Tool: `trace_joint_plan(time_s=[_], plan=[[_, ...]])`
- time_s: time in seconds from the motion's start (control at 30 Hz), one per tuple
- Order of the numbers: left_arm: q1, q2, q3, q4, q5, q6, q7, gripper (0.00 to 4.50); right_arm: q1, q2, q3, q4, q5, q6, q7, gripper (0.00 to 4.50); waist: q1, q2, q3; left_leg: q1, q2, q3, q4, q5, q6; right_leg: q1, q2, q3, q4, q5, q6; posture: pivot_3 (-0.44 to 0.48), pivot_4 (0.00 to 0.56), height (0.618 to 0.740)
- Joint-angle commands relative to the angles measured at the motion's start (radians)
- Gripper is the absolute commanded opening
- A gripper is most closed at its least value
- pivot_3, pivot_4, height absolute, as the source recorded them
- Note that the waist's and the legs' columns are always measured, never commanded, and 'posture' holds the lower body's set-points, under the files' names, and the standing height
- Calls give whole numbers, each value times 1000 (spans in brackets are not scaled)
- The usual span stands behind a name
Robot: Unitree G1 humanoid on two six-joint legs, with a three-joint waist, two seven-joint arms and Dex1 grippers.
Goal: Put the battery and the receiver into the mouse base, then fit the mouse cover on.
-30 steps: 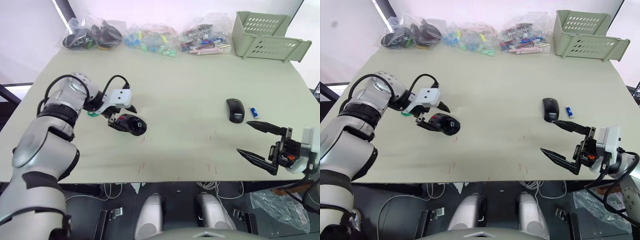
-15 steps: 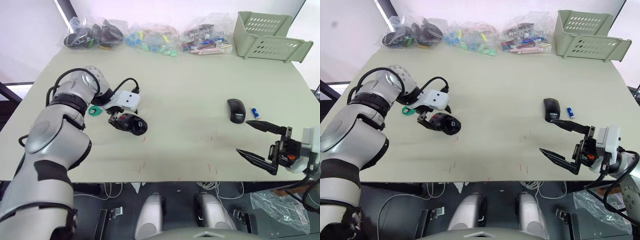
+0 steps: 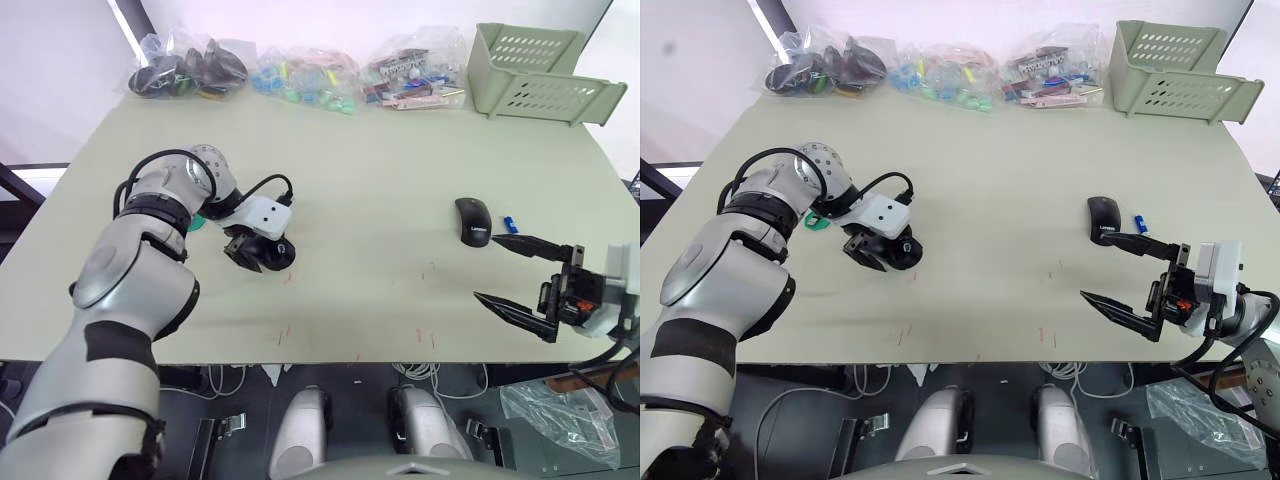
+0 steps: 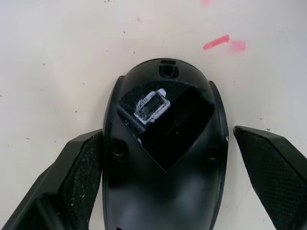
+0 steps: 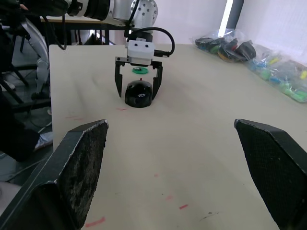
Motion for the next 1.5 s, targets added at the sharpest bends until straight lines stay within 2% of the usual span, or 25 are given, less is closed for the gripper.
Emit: trace_joint_plan(time_s=[0.03, 0.27, 0.5, 0.63, 0.73, 0.8, 0.93, 1.07, 1.13, 1.2, 1.3, 1.4, 1.5], plan=[[7, -11, 60, 15, 71, -25, -8, 4425, 16, -8, -21, -47, 24, 5, -9, 4431, 0, 0, 0, 0, 0, 0, 0, 0, 0, 0, 0, 0, 0, 0, 0, 0, 150, 740], [24, -17, 120, 21, 170, -50, -2, 4425, 28, -5, -20, -62, 24, 5, -24, 4431, 0, 0, 0, 1, 0, 0, 1, 0, 0, 1, 0, 0, 2, 0, 0, 0, 150, 740], [57, 7, 210, 9, 177, -78, -34, 4425, 26, -3, -17, -61, 22, 5, -32, 4431, -1, 1, -1, 2, 0, 0, 1, 0, 0, 1, 0, 0, 2, 0, 0, 0, 150, 740], [84, 14, 243, 3, 195, -90, 22, 4425, 7, 4, -1, -42, 13, -3, -30, 4431, -1, 1, -1, 2, 0, 0, 1, 0, 0, 1, 0, 0, 2, 0, 0, 0, 150, 740], [94, 11, 271, -2, 195, -94, 23, 3726, -10, 1, 5, -32, 16, 0, -24, 4500, 0, 4, -3, 3, 0, 0, 1, 0, 0, 2, 0, 0, 2, 0, 0, 0, 150, 740], [98, 10, 291, -6, 189, -94, 10, 2955, -20, -3, 4, -22, 17, 1, -19, 4500, 3, 5, -3, 3, 0, 0, 1, 0, 0, 2, 0, 0, 2, 0, 0, 0, 150, 740], [104, 21, 323, -13, 183, -94, -14, 2942, -34, -6, 6, -9, 17, 2, -10, 4500, 2, 5, -3, 3, 0, -1, 2, 0, 0, 3, 0, -1, 2, 0, 0, 0, 150, 740], [104, 36, 361, -24, 116, -39, -48, 2942, -32, -5, 4, -10, 16, 0, -8, 4500, 1, 5, -3, 3, 0, -1, 2, 0, 0, 3, 0, -1, 2, 0, 0, 0, 150, 740], [123, 49, 378, -64, 39, 35, -48, 2942, -18, -3, -1, -18, 14, -3, -9, 4500, 1, 4, -3, 2, 0, -1, 2, 0, 0, 3, 0, -1, 2, 0, 0, 0, 150, 740], [184, 87, 379, -193, -59, 140, -48, 2942, -12, 2, -4, -19, 10, -7, -13, 4500, 0, 4, -3, 2, 0, -1, 2, 0, 0, 3, 0, -1, 2, 0, 0, 0, 150, 740], [357, 178, 405, -578, -187, 428, -48, 2942, -6, 11, -2, -22, 5, -14, -21, 4500, -6, 5, -2, 2, 1, -2, 1, 0, 0, 2, 0, -1, 3, 0, 0, 0, 150, 740], [505, 249, 463, -902, -197, 653, -4, 2942, -1, 15, 4, -26, 2, -19, -28, 4500, -6, 5, -2, 2, 1, -1, 1, 0, 0, 2, 0, -1, 3, 0, 0, 0, 150, 740], [633, 291, 513, -1246, -248, 1055, 83, 2942, 0, 24, 16, -24, -5, -26, -30, 4500, -3, 5, -2, 2, 2, -2, 1, 0, 0, 2, 0, -2, 3, 0, 0, 0, 150, 740]])
